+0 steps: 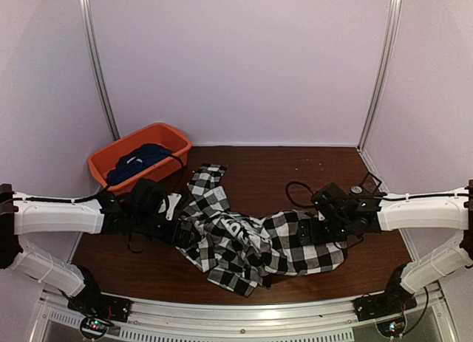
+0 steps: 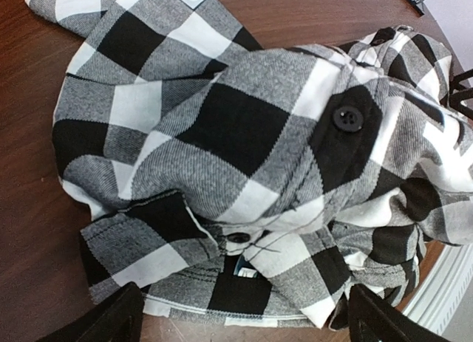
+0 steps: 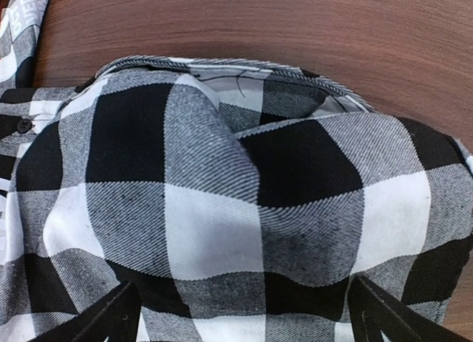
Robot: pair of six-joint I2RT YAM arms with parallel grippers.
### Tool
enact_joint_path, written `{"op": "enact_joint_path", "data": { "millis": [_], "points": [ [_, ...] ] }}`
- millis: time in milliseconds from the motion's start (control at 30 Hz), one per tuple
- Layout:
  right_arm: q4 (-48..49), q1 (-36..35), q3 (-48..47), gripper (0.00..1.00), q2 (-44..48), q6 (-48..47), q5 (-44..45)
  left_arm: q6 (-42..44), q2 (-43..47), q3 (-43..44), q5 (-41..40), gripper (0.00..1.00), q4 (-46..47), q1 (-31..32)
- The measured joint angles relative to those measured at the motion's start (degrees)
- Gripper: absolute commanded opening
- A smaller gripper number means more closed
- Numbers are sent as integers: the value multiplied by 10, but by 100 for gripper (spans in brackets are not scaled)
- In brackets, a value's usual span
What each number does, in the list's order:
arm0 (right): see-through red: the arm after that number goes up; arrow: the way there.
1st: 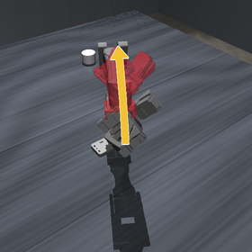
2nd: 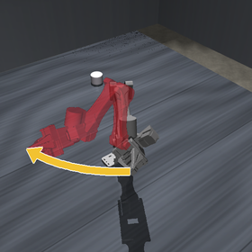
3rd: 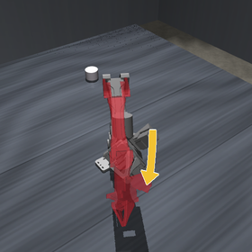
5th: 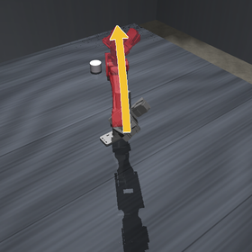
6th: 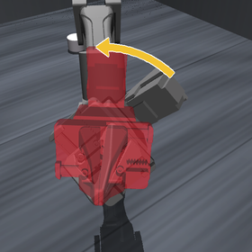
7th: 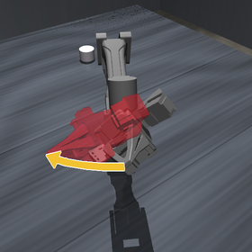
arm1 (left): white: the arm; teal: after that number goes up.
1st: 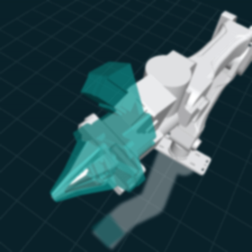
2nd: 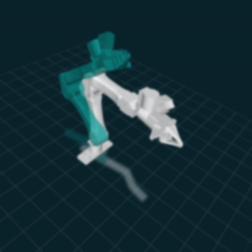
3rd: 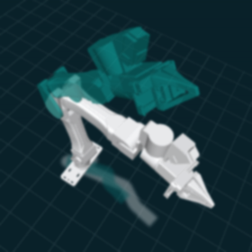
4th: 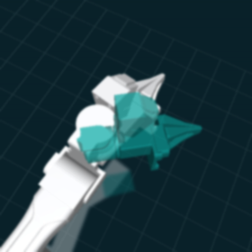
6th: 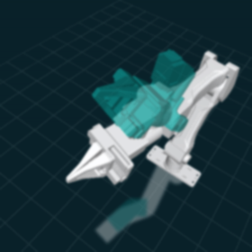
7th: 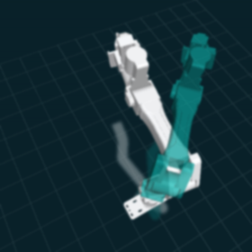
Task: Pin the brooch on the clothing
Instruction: Smooth out the clothing with brooches at the center of the board.
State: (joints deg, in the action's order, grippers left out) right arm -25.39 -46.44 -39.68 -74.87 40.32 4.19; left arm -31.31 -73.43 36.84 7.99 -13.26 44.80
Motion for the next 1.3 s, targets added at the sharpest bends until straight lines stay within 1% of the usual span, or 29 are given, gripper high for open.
{"op": "enact_joint_path", "data": {
  "millis": [233,400,533,800,1033,1133,1300],
  "points": [
    [25,12,0,100,-14,4,-24,-13,-36,-24,12,98,47,0],
    [33,28,1,100,-14,4,-34,-17,-38,-32,15,98,61,0],
    [33,43,10,99,-8,8,-40,-24,-38,-35,18,98,71,0],
    [30,48,30,99,53,25,-45,-52,-17,-57,36,98,76,7],
    [33,48,43,96,53,36,-57,-85,1,-70,29,98,81,10],
    [37,49,44,96,48,39,-59,-97,-3,-68,22,96,91,18],
    [51,49,44,96,46,49,-65,-117,-10,-57,13,93,98,50]
  ]
}}
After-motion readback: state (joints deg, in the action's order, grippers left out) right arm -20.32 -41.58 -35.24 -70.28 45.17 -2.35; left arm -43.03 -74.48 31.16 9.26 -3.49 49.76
